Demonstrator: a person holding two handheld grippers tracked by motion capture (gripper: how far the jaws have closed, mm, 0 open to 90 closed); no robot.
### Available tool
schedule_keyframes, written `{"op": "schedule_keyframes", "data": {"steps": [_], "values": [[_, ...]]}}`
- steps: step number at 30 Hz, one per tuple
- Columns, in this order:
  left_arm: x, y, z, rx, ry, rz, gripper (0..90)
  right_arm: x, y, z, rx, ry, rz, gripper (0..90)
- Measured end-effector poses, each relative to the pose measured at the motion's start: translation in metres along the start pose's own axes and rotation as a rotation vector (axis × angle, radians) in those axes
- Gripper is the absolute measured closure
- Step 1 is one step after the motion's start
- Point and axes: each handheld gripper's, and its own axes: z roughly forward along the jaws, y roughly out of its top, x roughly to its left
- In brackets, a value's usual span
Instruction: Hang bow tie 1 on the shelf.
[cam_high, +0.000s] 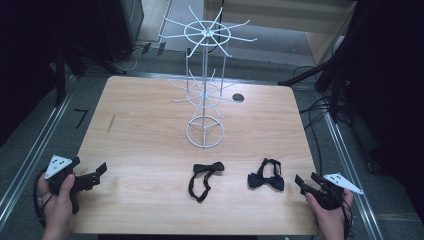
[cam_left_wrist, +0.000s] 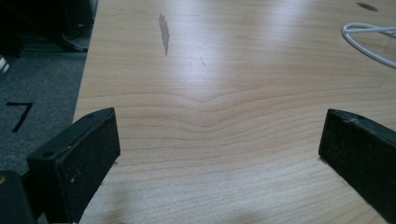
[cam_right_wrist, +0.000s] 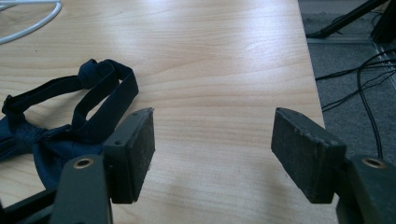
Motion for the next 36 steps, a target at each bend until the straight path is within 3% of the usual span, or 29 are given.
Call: {"op": "schedule_keyframes", "data": {"steps": [6,15,23,26,27,36], "values": [[0.0,0.0,0.0,0.0,0.0,0.001,0.0,0.002,0.004,0.002,-0.013,-0.007,0.005,34.0],[-0.001,0.0,0.0,0.005,0.006,0.007,0.0,0.009,0.011,0.004,-0.029,-0.022,0.051,37.3],[-0.001,0.0,0.001,0.006,0.002,0.003,0.0,0.028,0.018,0.008,-0.032,-0.011,0.032,37.3],[-0.001,0.0,0.001,0.006,0.002,0.002,0.0,0.031,0.02,0.01,-0.026,-0.012,0.056,37.9],[-0.001,0.0,0.001,0.007,0.002,0.002,0.0,0.036,0.022,0.01,-0.028,-0.008,0.083,38.8],[-0.001,0.0,0.001,0.007,0.004,0.004,0.0,0.052,0.023,0.017,0.002,-0.001,0.081,42.1]]}}
